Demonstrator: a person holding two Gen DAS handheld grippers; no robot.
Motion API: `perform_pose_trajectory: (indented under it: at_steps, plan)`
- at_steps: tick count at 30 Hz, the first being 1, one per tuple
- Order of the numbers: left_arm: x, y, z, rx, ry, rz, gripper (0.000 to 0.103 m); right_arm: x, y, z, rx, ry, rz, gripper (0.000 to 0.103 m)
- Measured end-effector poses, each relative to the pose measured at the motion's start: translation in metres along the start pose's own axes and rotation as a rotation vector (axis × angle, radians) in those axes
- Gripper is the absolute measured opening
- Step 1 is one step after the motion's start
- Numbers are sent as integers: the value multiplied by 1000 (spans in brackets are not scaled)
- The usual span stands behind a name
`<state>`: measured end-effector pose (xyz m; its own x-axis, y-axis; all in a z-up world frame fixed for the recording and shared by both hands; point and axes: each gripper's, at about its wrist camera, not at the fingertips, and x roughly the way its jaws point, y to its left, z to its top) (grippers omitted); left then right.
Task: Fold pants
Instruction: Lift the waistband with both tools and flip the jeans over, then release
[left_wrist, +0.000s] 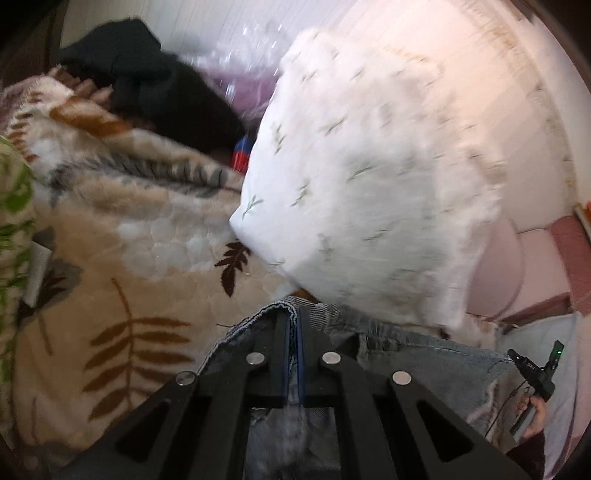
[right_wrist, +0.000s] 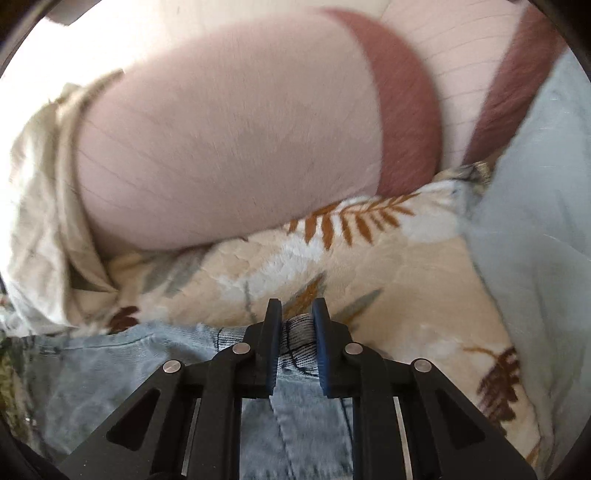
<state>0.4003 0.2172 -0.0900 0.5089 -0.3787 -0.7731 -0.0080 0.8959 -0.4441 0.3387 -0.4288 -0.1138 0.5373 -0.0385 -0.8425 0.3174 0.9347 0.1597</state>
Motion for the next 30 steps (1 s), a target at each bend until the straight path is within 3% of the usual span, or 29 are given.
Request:
perform_pose_trajectory:
  at_steps: [6, 10, 16, 23, 30]
  plan:
    - [-61, -23, -38, -7, -53, -91, 4, -62, -18, -14, 77, -85, 70, 15]
    - [-97, -27, -76, -4, -68, -126, 4, -91, -29, -51, 106, -91, 103, 15]
    - [-133, 3, -146, -55, -70, -154, 4, -126, -58, -114, 160, -98, 153, 15]
    - [-125, 59, -219, -119, -14, -126, 4, -136, -107, -187, 275, -81, 195, 15]
    - [-104, 88, -257, -168, 35, -99, 4, -115, -129, -244, 359, -18, 223, 15]
